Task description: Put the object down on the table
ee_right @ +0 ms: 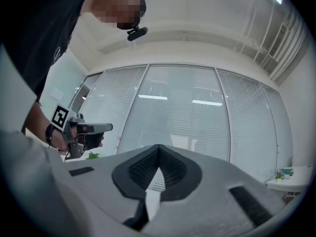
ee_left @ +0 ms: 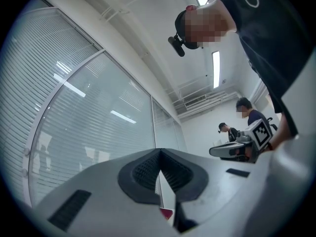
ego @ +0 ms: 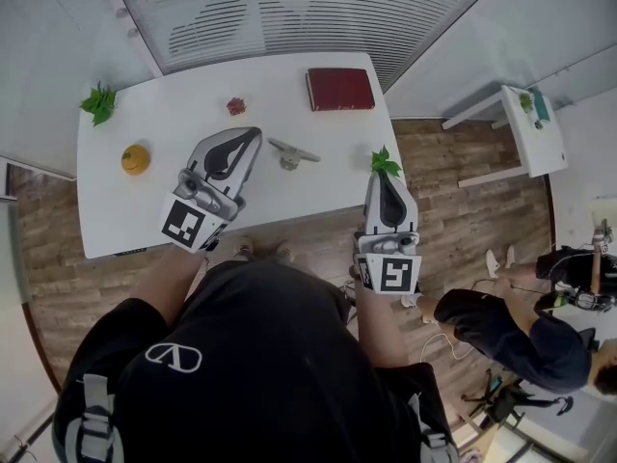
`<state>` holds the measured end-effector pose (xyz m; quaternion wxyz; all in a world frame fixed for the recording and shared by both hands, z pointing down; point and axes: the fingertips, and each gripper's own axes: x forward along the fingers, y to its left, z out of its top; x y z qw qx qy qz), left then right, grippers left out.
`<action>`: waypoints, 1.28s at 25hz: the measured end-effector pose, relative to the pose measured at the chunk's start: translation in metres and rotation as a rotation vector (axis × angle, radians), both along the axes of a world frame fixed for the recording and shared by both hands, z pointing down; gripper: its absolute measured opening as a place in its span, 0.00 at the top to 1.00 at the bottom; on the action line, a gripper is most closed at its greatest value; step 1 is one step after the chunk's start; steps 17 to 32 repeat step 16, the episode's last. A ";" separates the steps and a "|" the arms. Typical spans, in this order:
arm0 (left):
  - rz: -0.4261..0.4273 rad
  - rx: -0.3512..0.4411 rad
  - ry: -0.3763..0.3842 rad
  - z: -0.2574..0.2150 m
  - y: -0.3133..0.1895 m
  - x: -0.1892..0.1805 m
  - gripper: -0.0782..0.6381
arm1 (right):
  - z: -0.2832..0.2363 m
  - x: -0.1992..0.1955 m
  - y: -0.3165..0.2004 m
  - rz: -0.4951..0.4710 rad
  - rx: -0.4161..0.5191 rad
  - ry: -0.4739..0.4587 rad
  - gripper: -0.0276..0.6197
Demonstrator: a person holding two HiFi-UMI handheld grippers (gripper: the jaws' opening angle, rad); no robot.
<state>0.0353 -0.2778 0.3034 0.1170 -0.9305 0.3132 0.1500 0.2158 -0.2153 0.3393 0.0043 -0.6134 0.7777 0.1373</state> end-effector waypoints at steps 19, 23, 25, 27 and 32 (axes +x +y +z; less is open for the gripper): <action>0.015 0.007 0.007 0.001 0.003 0.005 0.88 | 0.001 -0.001 0.003 0.012 0.003 0.018 0.95; 0.015 0.007 0.007 0.001 0.003 0.005 0.88 | 0.001 -0.001 0.003 0.012 0.003 0.018 0.95; 0.015 0.007 0.007 0.001 0.003 0.005 0.88 | 0.001 -0.001 0.003 0.012 0.003 0.018 0.95; 0.015 0.007 0.007 0.001 0.003 0.005 0.88 | 0.001 -0.001 0.003 0.012 0.003 0.018 0.95; 0.015 0.007 0.007 0.001 0.003 0.005 0.88 | 0.001 -0.001 0.003 0.012 0.003 0.018 0.95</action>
